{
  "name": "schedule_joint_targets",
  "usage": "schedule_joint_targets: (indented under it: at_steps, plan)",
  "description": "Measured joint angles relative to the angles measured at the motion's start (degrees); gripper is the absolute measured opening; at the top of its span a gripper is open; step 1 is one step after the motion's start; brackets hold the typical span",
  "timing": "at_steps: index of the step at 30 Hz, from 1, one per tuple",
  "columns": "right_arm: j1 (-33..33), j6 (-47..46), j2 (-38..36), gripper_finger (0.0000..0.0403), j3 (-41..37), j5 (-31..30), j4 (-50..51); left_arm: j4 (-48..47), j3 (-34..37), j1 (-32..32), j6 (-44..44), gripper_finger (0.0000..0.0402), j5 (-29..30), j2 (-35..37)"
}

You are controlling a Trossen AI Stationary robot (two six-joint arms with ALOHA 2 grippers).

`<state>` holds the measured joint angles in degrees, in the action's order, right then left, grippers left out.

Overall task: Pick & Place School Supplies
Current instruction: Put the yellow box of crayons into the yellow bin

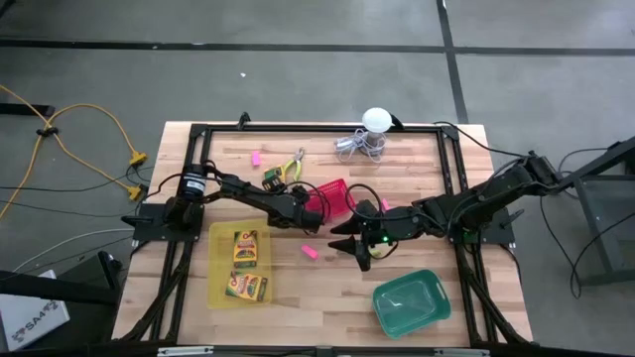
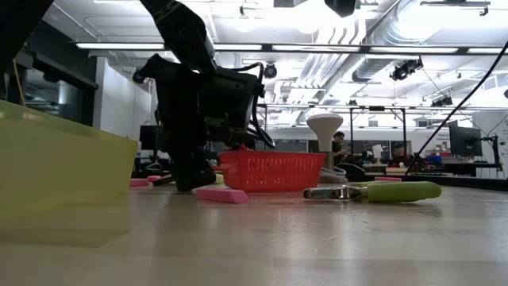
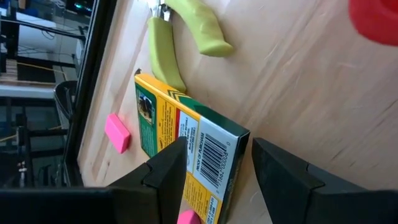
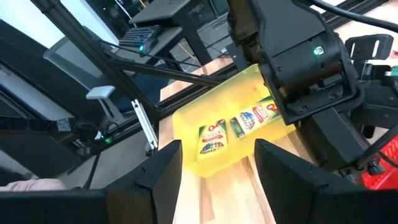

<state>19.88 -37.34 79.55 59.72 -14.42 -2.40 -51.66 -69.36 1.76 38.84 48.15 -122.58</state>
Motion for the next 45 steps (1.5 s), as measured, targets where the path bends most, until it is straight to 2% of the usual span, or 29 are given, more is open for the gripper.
schedule_joint_targets:
  at_steps: [9, 20, 25, 38, 45]
  plan:
    - [0.0, -0.3, 0.0, 0.0191, 0.0, 1.7, -2.3, 0.0, 0.0, -0.1, 0.1, 0.017, -1.3, 0.0]
    - [0.0, -0.4, 0.0, 0.0191, 0.0, 3.0, -3.5, -0.8, 0.0, -0.1, 2.6, 0.0094, -1.1, 0.0]
    - [0.0, -0.4, 0.0, 0.0191, 0.0, 3.0, -3.5, -1.0, 0.0, -0.1, 3.2, 0.0081, -1.0, 0.0]
    - [0.0, -0.1, 0.0, 0.0191, 0.0, 3.0, -3.5, -5.0, 0.0, 3.1, 9.6, 0.0077, 6.5, -0.5]
    - [0.0, 0.0, 0.0, 0.0191, 0.0, 3.0, -3.5, -6.4, 0.1, 3.8, 10.0, 0.0024, 7.8, -0.6]
